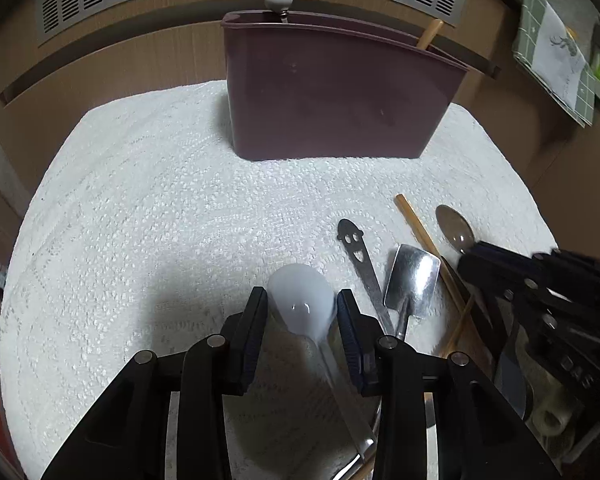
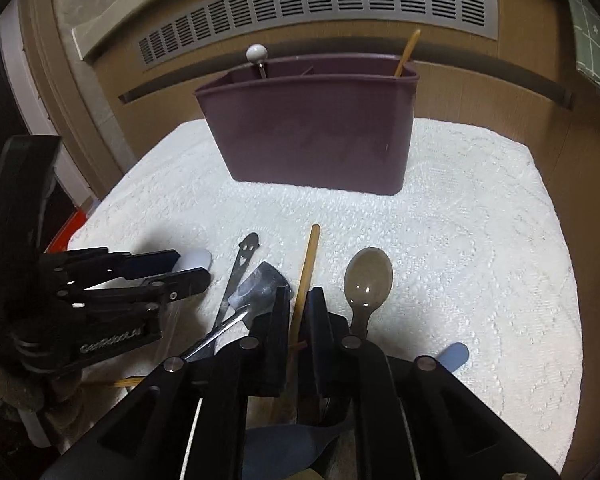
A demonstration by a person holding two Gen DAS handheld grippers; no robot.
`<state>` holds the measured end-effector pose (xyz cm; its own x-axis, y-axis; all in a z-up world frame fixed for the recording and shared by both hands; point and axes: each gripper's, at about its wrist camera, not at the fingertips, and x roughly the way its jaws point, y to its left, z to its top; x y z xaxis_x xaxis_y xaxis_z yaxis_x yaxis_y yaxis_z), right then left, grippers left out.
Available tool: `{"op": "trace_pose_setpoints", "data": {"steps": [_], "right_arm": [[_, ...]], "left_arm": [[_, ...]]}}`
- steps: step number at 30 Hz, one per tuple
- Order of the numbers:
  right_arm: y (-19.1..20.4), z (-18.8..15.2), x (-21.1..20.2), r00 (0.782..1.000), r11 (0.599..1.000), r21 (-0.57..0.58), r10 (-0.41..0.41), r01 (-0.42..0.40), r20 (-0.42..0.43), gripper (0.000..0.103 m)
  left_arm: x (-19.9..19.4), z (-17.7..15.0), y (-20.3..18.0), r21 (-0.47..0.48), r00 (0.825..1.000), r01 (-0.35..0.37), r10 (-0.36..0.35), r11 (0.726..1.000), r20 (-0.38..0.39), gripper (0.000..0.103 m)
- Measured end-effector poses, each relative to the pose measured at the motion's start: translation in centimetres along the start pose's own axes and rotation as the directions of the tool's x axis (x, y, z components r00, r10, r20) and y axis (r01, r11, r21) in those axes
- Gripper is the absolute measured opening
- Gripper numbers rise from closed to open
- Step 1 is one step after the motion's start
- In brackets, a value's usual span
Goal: Organize utensils
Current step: 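Lift the white plastic spoon with the left tool while the right tool lifts the chopstick, then carry the spoon and chopstick over the caddy and release them inside with both tools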
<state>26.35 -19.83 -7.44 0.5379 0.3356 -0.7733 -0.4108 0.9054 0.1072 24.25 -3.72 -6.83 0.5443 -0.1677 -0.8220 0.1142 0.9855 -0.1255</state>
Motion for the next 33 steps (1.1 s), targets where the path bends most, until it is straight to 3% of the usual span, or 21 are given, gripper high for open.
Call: {"op": "trace_pose_setpoints", "data": {"steps": [9, 12, 15, 21, 24, 28, 30, 31, 33], "right_arm": [[-0.3, 2.8, 4.8, 0.993, 1.000, 0.001, -0.017, 0.018, -0.118, 0.013], [0.1, 3.2, 5.3, 0.993, 1.000, -0.012, -0.029, 0.028, -0.115, 0.014], [1.0, 2.8, 4.8, 0.992, 0.997, -0.061, -0.060, 0.054, -0.109, 0.007], [0.3, 2.4, -2.2, 0.997, 0.999, -0.027, -0.036, 0.038, 0.068, 0.007], [-0.1, 2.6, -5.6, 0.988, 1.000, -0.016, -0.022, 0.025, 0.150, 0.007], [-0.2, 2.7, -8.2, 0.971, 0.999, -0.010, -0.031, 0.034, 0.235, 0.006], [-0.3, 3.3, -9.2, 0.960, 0.999, 0.011, -0.035, 0.033, 0.279, 0.006], [-0.2, 3.6, -9.9, 0.950, 0.999, 0.019, -0.041, 0.037, 0.310, 0.006], [-0.3, 5.7, -12.5, 0.912, 0.998, 0.031, -0.056, 0.048, 0.407, 0.006]], "left_arm": [[-3.4, -1.0, 3.1, -0.012, 0.995, 0.074, -0.073, 0.997, 0.073, 0.036], [-4.6, -0.9, 3.8, -0.022, 0.989, 0.099, -0.096, 0.995, 0.110, 0.036], [-5.7, -0.5, 3.7, -0.022, 0.983, 0.113, -0.108, 0.993, 0.151, 0.036], [-8.4, 0.2, 3.8, -0.015, 0.965, 0.131, -0.125, 0.991, 0.230, 0.036], [-9.5, 0.6, 3.5, -0.010, 0.955, 0.126, -0.119, 0.992, 0.273, 0.036], [-10.8, 1.4, 2.6, 0.020, 0.944, 0.068, -0.071, 0.997, 0.322, 0.036], [-12.0, 2.6, 2.2, 0.037, 0.929, 0.047, -0.057, 0.998, 0.367, 0.036], [-13.2, 3.7, 2.0, 0.047, 0.911, 0.045, -0.060, 0.998, 0.409, 0.036], [-16.2, 6.3, 1.4, 0.072, 0.858, 0.054, -0.083, 0.996, 0.506, 0.036]]}}
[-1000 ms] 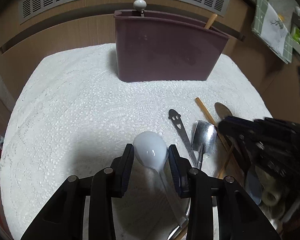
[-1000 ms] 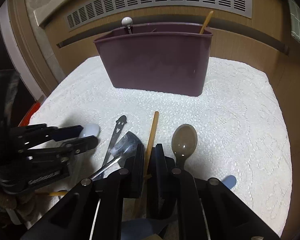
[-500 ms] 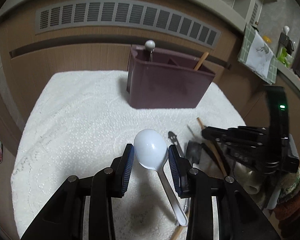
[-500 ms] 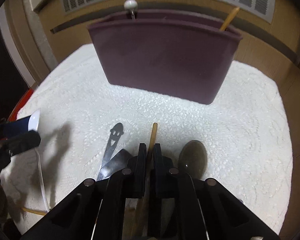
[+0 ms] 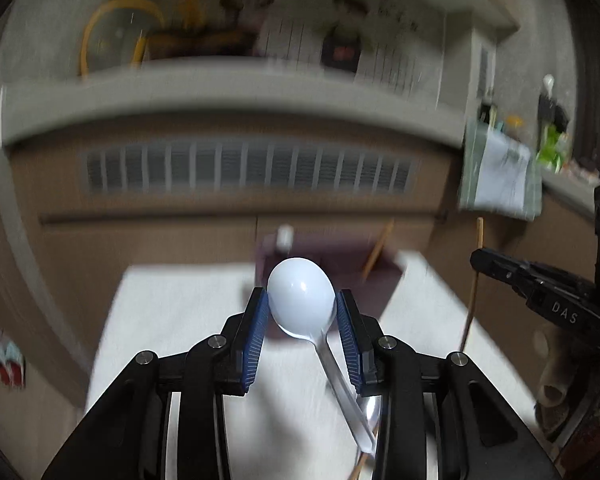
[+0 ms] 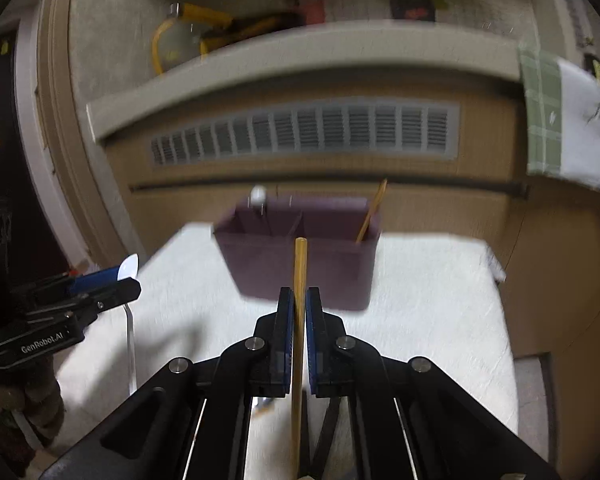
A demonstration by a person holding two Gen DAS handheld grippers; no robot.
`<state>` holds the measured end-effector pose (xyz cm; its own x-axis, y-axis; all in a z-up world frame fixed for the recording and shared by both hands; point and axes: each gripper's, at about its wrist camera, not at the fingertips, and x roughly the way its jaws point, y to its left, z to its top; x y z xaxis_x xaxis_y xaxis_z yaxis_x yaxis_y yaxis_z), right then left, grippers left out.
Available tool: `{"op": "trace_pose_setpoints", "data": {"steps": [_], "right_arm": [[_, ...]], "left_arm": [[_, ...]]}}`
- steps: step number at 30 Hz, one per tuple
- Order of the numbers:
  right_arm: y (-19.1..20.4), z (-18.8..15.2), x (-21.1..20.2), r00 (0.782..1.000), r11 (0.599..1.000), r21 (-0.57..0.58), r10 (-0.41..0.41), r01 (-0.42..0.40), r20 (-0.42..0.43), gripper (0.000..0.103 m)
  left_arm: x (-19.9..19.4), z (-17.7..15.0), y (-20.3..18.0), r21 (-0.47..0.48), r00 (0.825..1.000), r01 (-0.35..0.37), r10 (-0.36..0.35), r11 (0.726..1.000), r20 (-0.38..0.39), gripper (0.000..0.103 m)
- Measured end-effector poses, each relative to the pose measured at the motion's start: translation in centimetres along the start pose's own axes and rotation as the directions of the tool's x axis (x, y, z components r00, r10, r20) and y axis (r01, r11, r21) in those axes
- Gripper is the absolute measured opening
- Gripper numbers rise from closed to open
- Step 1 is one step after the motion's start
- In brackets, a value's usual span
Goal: Organize utensils
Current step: 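Carry the spoon and chopstick over the caddy and release them inside with both tools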
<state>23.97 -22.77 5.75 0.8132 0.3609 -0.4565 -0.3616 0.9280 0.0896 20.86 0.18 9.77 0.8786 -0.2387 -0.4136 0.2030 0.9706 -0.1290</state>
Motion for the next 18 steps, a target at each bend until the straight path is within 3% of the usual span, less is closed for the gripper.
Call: {"op": "trace_pose_setpoints", "data": {"steps": [4, 8, 12, 18], "right_arm": [[0.7, 7.8, -3.2, 0.975, 0.997, -0.051, -0.044, 0.056, 0.217, 0.006], [1.2, 13.5, -3.4, 0.939, 0.991, -0.069, -0.086, 0.115, 0.333, 0.006], [1.2, 15.0, -0.6, 0.934, 0.989, -0.084, -0.087, 0.123, 0.347, 0.006], [-0.2, 13.5, 5.5, 0.958, 0.996, -0.049, -0.059, 0.076, 0.279, 0.006]], "left_arm": [[0.0, 7.1, -0.7, 0.029, 0.977, 0.042, -0.047, 0.999, 0.208, 0.036], [2.7, 10.2, -0.7, 0.054, 0.955, 0.000, -0.017, 0.999, 0.297, 0.036], [6.3, 9.9, -0.8, 0.100, 0.951, -0.064, 0.030, 0.993, 0.307, 0.036], [11.2, 6.8, -0.5, 0.149, 0.957, -0.123, 0.078, 0.981, 0.278, 0.036]]}}
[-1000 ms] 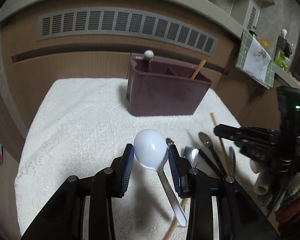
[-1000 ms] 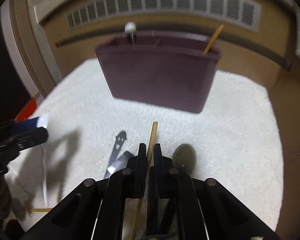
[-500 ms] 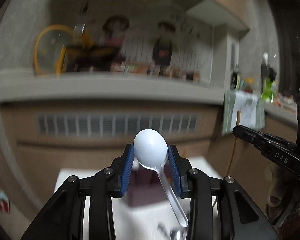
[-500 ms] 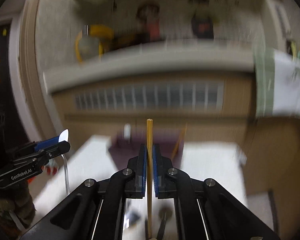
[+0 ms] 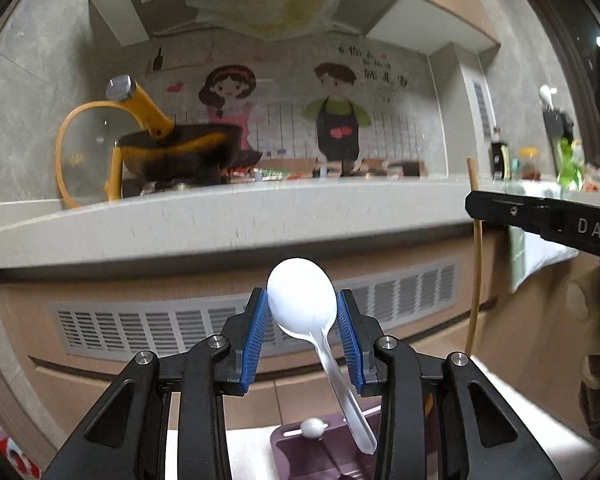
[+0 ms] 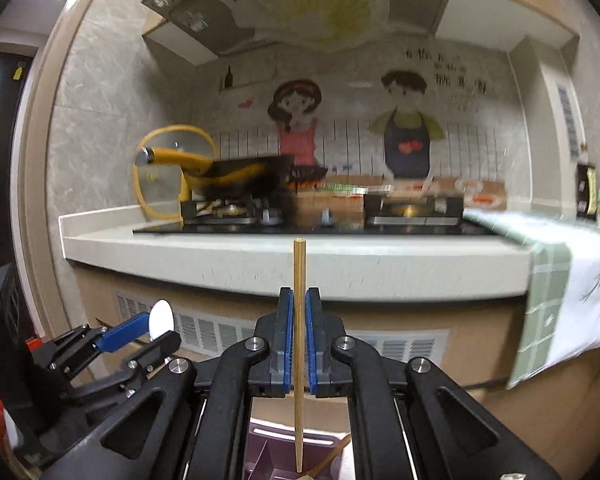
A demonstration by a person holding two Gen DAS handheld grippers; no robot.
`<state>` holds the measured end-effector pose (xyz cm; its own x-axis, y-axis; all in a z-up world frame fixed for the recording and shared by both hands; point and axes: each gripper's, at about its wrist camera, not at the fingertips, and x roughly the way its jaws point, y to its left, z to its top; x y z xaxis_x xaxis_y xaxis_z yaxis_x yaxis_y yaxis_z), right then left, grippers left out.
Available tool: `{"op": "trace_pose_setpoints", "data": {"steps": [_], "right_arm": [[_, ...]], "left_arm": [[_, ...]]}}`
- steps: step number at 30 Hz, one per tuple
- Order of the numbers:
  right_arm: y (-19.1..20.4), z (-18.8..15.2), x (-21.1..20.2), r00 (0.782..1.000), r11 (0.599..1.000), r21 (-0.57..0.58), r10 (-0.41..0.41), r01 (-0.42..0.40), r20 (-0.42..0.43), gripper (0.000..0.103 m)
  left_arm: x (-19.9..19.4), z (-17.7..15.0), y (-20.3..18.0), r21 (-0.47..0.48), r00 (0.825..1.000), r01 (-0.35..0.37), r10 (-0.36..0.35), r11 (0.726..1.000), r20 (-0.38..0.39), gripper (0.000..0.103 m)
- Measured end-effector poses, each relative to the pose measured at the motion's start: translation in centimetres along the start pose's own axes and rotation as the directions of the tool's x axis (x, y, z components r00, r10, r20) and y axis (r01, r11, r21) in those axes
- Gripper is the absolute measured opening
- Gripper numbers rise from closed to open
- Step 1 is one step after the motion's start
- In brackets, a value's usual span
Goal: Organize utensils
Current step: 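Carry the spoon and chopstick over the caddy and release them inside with both tools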
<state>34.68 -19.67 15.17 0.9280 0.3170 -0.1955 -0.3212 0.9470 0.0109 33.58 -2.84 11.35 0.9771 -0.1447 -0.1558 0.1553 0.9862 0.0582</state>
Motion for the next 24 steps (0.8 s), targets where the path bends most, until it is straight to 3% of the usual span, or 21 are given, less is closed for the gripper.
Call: {"op": "trace_pose_setpoints", "data": {"steps": [9, 12, 14, 17, 24], "right_arm": [[-2.4, -6.3, 5.4, 0.988, 0.998, 0.057, 0.006, 0.003, -0.157, 0.006], [-2.9, -8.2, 6.0, 0.974, 0.997, 0.078, 0.033, -0.016, -0.222, 0.006], [-3.3, -9.4, 6.6, 0.952, 0.992, 0.110, 0.087, -0.056, -0.292, 0.007], [-3.6, -10.6, 6.6, 0.928, 0.988, 0.136, 0.120, -0.076, -0.352, 0.013], [-2.5, -9.7, 1.0, 0.947, 0.995, 0.087, 0.081, -0.056, -0.310, 0.017]], "left_arm": [[4.7, -5.8, -0.6, -0.038, 0.986, 0.030, -0.036, 0.999, -0.166, 0.037], [5.2, -7.7, -0.8, -0.060, 0.969, 0.088, -0.099, 0.994, -0.224, 0.037], [5.5, -8.7, -0.8, -0.083, 0.948, 0.148, -0.165, 0.985, -0.272, 0.037], [4.6, -8.3, -0.1, -0.118, 0.951, 0.138, -0.165, 0.983, -0.261, 0.038], [-1.1, -5.4, 2.4, -0.193, 0.968, 0.059, -0.103, 0.979, -0.227, 0.046]]}}
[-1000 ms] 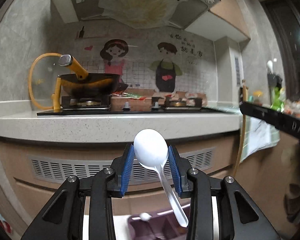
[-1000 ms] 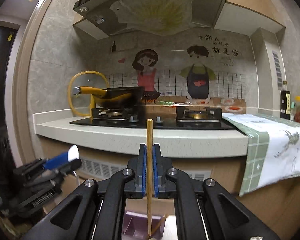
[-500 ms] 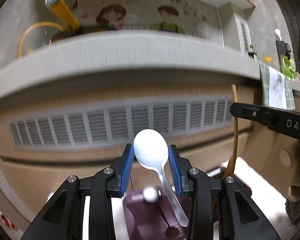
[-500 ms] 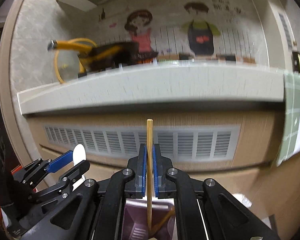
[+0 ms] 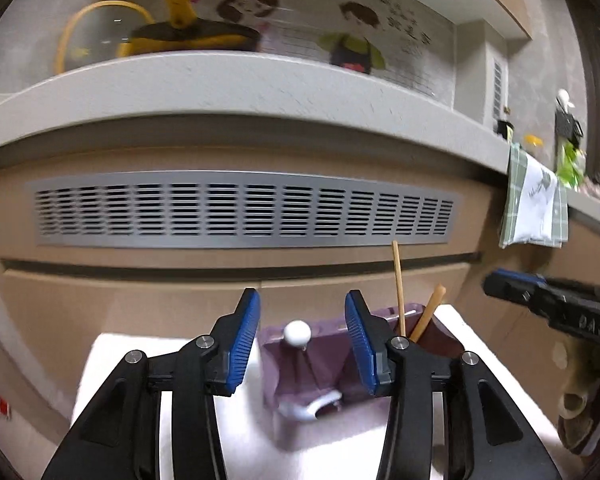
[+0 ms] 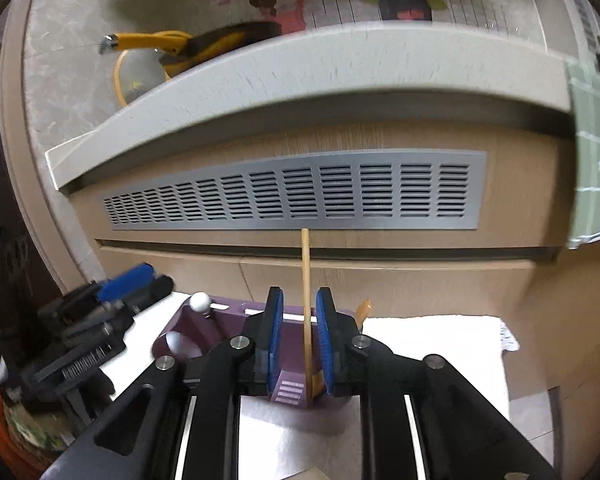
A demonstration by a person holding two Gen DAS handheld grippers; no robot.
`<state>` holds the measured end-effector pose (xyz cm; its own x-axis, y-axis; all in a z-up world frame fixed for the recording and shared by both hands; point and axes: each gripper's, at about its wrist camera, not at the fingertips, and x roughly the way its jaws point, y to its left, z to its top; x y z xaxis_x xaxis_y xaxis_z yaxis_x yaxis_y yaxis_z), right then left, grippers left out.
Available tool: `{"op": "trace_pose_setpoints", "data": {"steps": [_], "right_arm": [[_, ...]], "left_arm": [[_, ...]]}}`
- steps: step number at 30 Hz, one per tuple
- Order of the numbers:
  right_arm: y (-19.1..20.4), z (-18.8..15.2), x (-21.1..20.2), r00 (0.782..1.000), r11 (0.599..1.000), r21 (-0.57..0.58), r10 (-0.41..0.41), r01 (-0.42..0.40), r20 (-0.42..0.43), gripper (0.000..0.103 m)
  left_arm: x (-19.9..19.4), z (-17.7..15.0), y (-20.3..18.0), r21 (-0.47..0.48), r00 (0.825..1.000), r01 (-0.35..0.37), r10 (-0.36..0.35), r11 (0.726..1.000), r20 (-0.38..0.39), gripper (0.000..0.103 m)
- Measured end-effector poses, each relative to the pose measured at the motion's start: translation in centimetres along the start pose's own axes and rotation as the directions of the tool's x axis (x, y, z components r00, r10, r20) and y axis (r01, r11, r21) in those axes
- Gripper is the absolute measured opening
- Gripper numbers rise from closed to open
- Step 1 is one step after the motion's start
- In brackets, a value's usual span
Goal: Organize utensils
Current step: 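Carry the spoon and chopstick over the caddy and release them inside with both tools, then grasp the small metal spatula with the left tool while the right tool grasps the blue spoon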
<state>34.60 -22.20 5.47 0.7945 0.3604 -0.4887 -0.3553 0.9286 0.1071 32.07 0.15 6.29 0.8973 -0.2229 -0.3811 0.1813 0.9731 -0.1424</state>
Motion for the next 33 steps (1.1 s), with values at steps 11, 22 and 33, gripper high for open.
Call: {"op": "trace_pose_setpoints", "data": {"steps": [11, 22, 33], "right_arm": [[2.5, -11.4, -6.5, 0.972, 1.000, -0.024, -0.006, 0.000, -0.233, 0.018], [0.2, -19.1, -7.3, 0.928, 0.993, 0.087, -0.043, 0.080, -0.370, 0.019], [-0.4, -18.8, -2.6, 0.909, 0.975, 0.203, 0.002, 0.090, -0.416, 0.025]], "left_arm": [[-7.4, -11.5, -0.2, -0.032, 0.956, 0.041, -0.049, 0.999, -0.288, 0.046], [-9.0, -17.3, -1.8, -0.067, 0.894, 0.099, -0.118, 0.993, -0.432, 0.046], [-8.5, -16.3, -1.4, -0.076, 0.897, 0.083, -0.107, 0.994, -0.429, 0.046]]}}
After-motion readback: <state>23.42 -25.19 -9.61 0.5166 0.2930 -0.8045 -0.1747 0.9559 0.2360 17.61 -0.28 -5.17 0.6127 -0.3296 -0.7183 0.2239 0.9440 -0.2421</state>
